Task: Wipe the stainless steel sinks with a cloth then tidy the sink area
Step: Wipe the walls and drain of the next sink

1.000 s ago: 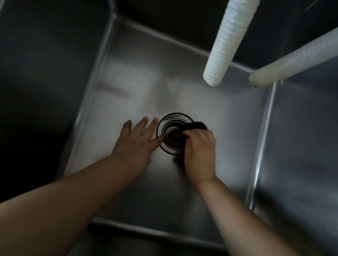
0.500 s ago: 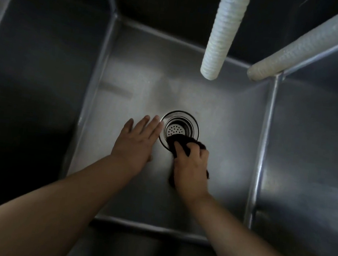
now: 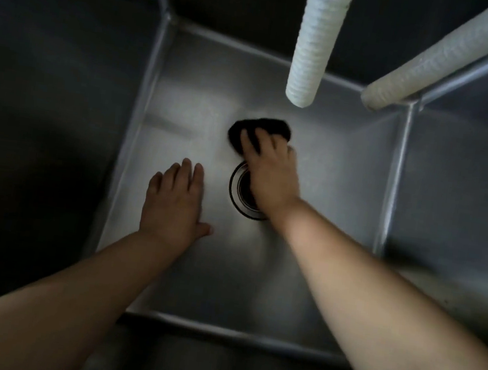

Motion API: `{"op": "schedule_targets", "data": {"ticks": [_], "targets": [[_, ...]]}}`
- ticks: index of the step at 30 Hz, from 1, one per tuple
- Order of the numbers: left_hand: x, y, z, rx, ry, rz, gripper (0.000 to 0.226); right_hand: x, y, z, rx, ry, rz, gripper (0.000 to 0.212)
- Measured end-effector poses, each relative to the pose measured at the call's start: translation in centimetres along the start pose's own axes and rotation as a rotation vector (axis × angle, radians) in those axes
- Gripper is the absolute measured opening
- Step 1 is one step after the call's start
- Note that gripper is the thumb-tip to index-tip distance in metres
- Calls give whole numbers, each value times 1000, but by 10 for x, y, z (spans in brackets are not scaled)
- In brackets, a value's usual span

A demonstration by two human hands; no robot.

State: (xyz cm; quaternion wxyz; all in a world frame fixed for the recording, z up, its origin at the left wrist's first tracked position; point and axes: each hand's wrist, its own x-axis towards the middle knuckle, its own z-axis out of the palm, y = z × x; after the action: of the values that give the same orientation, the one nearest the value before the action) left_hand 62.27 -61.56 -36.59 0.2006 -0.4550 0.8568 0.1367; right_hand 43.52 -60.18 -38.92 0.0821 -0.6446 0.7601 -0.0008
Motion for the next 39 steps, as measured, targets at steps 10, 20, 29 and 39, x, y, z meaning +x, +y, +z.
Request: {"op": "schedule_targets", "data": {"ticks": [10,20,29,39], "targets": [[1,2,-7,-12,20,-21,115,-83,87,-4,33,2,274,75],[-2,-1,-19,-46,1,4,99,-150,-15,10,-25,-122,-114,52],[-7,-2,-33,53,-160,62,120,-199,9,12,-142,-183,-621,58],[-7,14,-34,242,-189,45,114,-105,122,-21,-92,-185,288,62]]}}
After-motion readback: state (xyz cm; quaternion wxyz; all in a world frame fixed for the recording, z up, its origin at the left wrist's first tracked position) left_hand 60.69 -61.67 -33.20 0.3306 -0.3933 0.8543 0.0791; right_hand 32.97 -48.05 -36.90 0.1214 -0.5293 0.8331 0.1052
